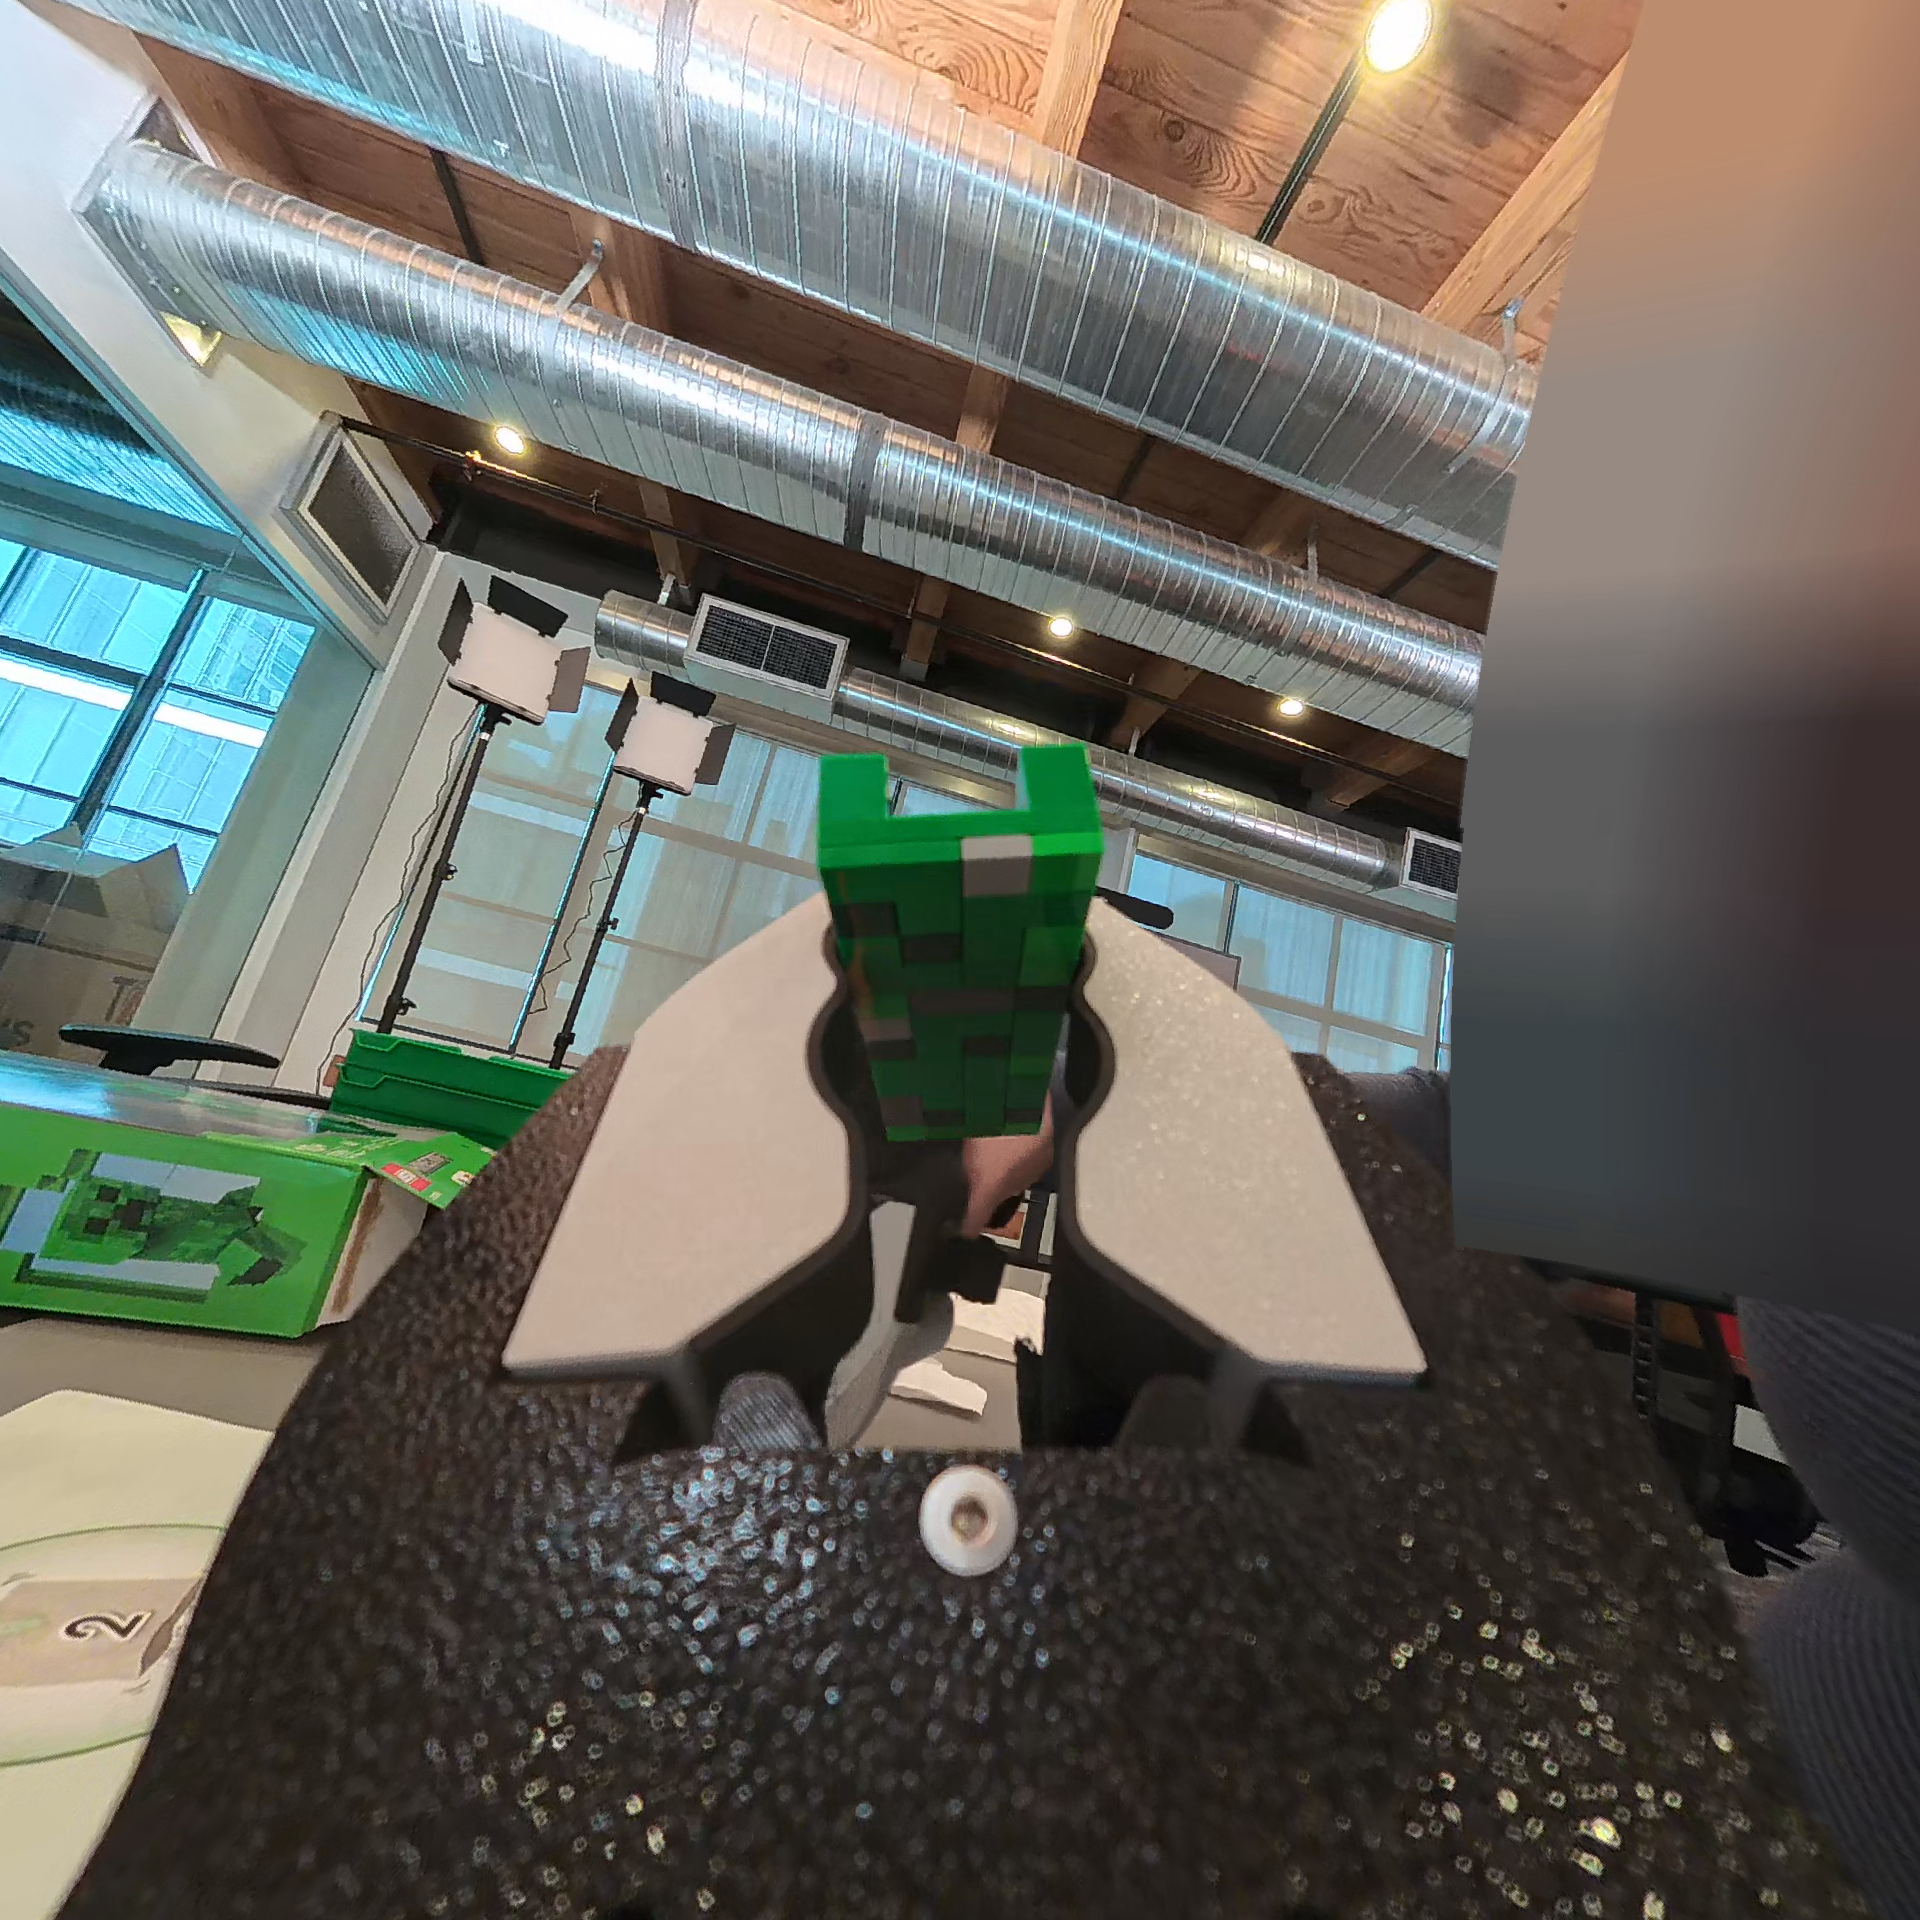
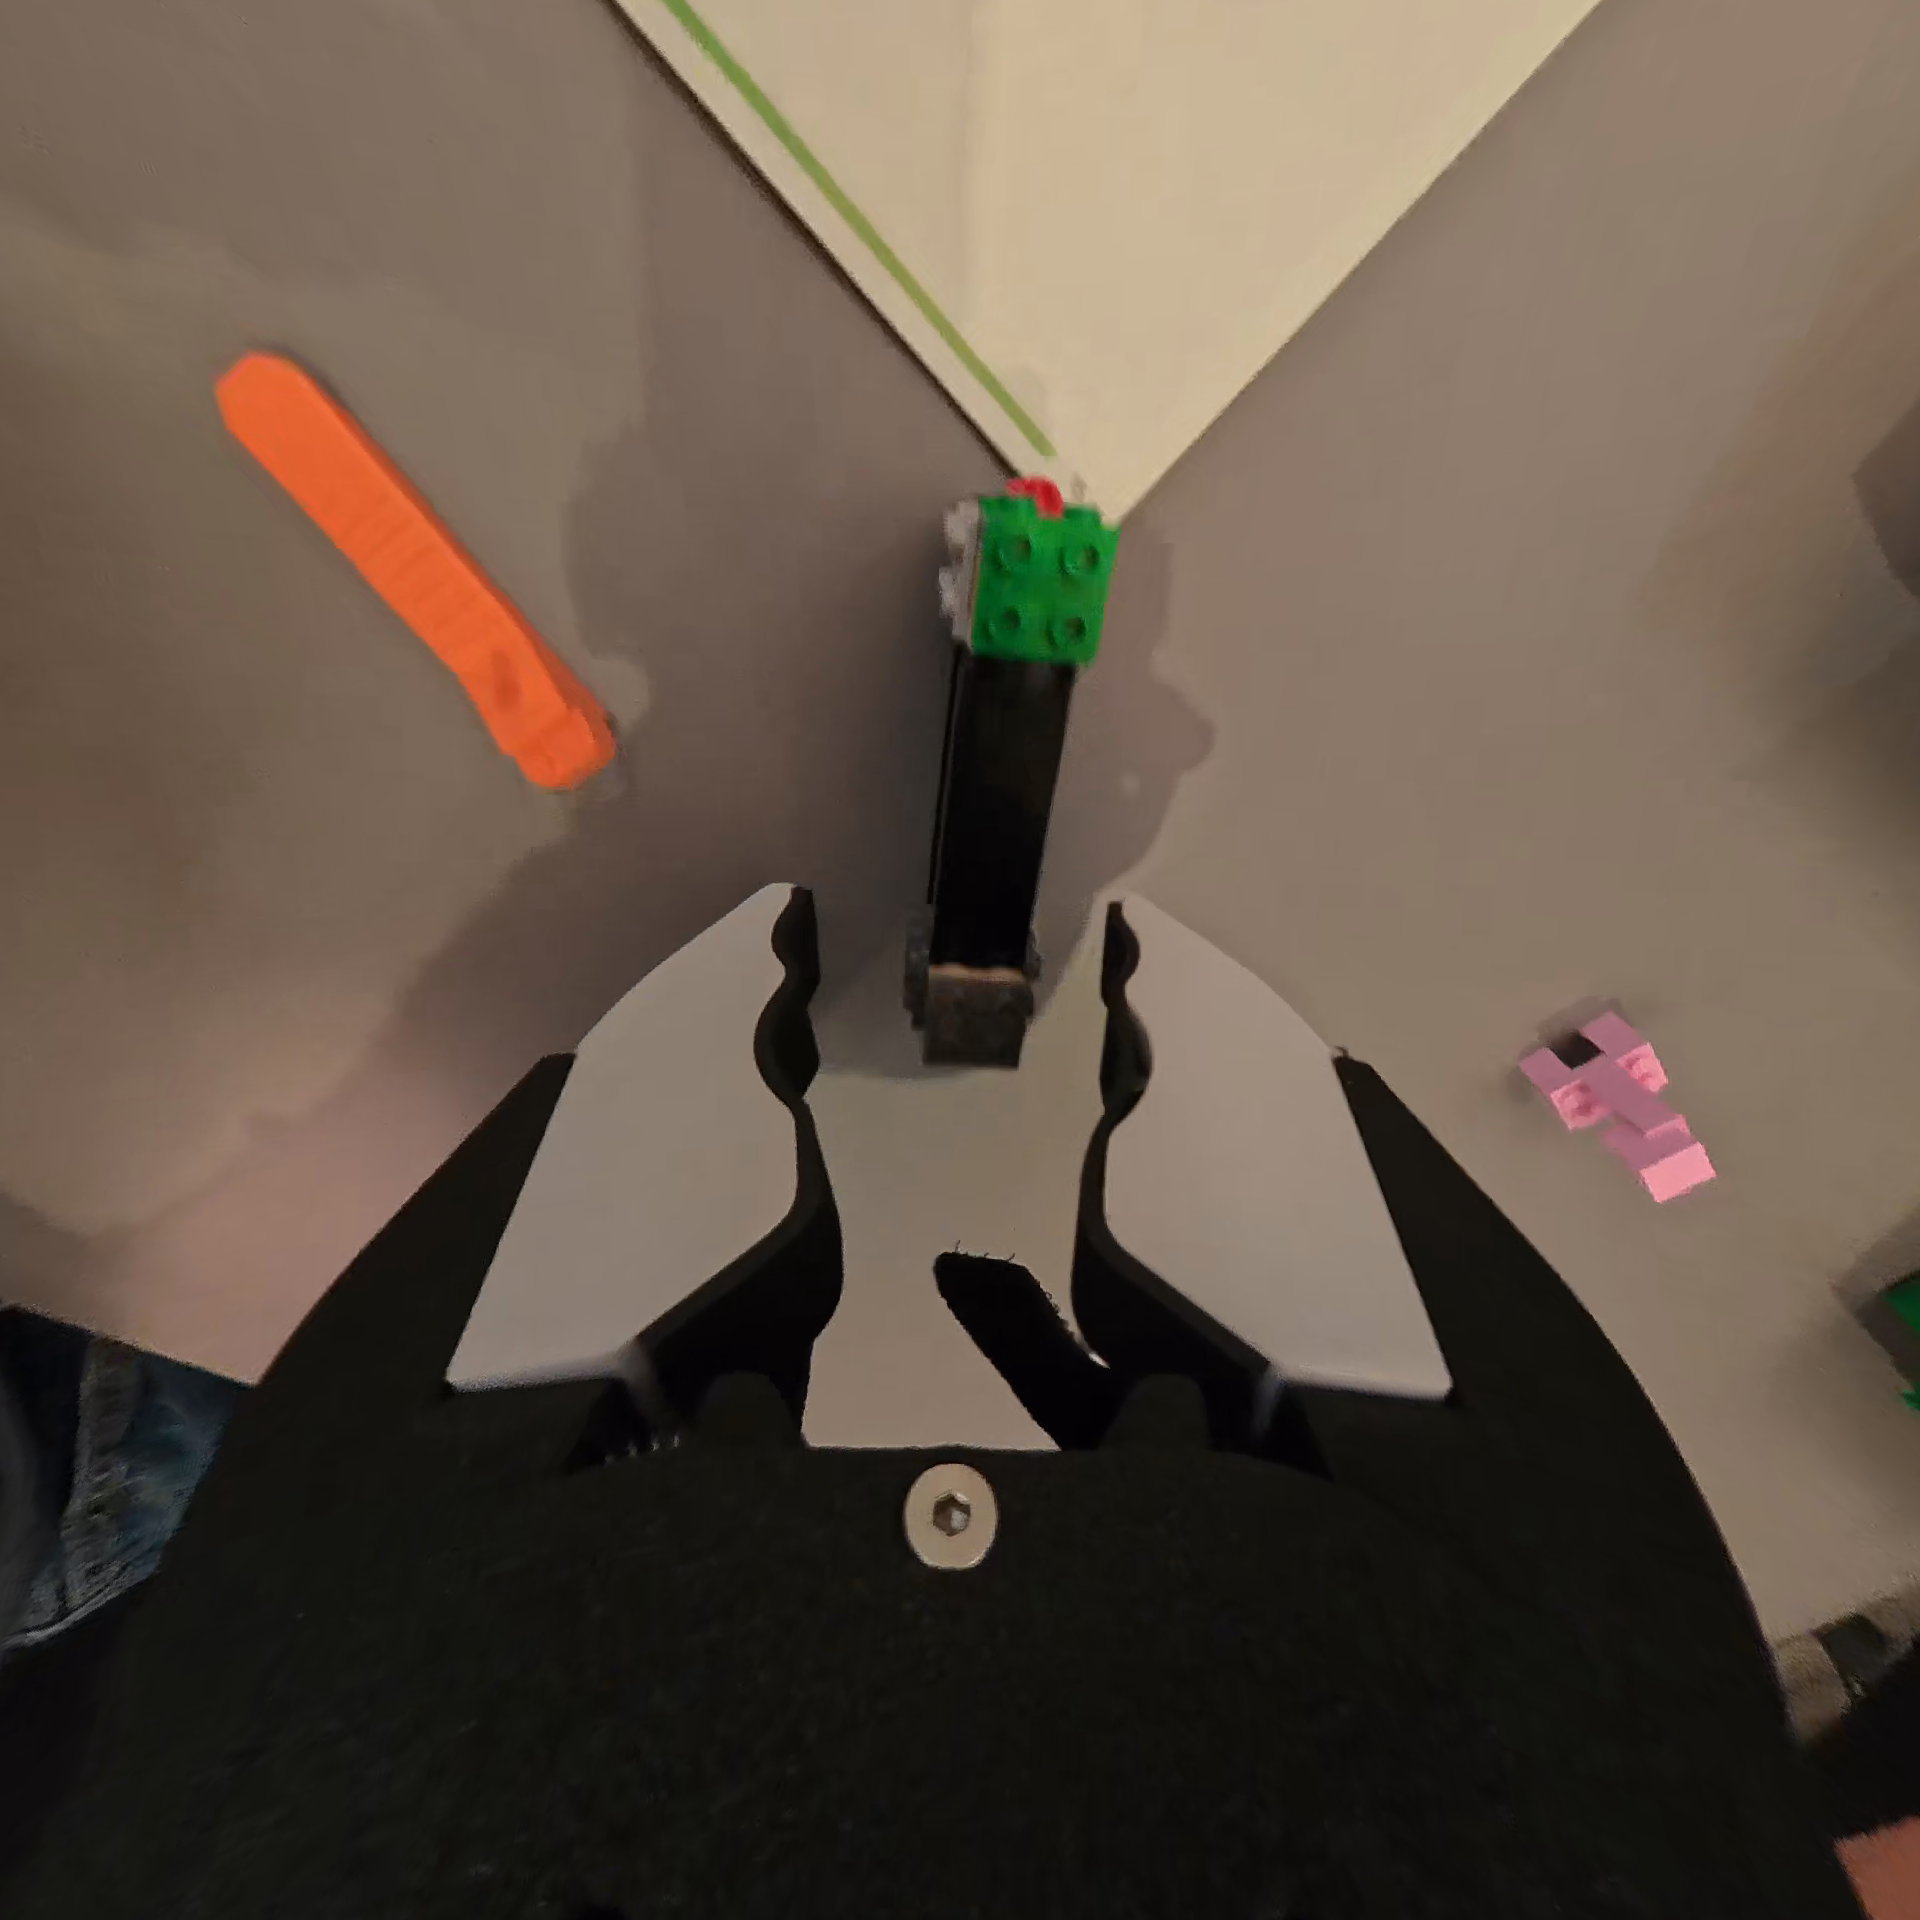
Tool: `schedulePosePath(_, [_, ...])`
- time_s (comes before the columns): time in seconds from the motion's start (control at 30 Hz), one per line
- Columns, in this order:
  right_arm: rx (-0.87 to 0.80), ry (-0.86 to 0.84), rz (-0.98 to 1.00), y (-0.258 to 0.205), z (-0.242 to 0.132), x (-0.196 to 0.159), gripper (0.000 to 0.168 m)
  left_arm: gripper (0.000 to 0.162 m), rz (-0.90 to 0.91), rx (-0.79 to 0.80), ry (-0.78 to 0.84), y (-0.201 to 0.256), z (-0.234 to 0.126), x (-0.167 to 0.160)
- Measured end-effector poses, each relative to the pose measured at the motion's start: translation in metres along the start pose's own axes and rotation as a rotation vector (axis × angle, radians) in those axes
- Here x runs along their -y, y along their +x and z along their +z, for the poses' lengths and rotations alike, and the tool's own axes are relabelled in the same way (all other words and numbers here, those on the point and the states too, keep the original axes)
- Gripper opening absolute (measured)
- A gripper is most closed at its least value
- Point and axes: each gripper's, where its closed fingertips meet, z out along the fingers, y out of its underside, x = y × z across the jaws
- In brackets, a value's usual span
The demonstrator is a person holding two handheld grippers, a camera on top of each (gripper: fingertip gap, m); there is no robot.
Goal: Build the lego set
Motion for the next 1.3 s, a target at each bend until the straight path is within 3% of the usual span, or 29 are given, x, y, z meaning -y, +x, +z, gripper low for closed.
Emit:
schedulePosePath(0.07, [-0.017,0.061,0.009,0.002,0.0,-0.007,0.058,0.037,0.001,-0.001,-0.001,0.0,0.0,0.0])
schedulePosePath(0.2, [-0.022,0.335,0.028,-0.003,0.008,-0.006,0.066,0.037,-0.001,-0.001,0.002,0.0,0.0,0.0])
schedulePosePath(0.37, [-0.05,0.666,0.098,-0.006,0.01,0.006,0.052,0.037,-0.004,-0.001,-0.005,0.0,0.0,-0.003])
schedulePosePath(0.7, [-0.187,0.962,0.129,-0.002,-0.007,0.024,0.053,0.037,-0.013,-0.006,-0.025,0.001,0.002,-0.009])
schedulePosePath(0.9, [-0.198,0.828,0.088,0.006,-0.017,0.039,0.047,0.037,-0.014,-0.007,-0.031,0.001,0.002,-0.01])
schedulePosePath(1.3, [-0.052,0.45,-0.012,0.008,0.01,0.058,0.039,0.037,-0.013,-0.012,-0.029,0.002,0.002,-0.008])
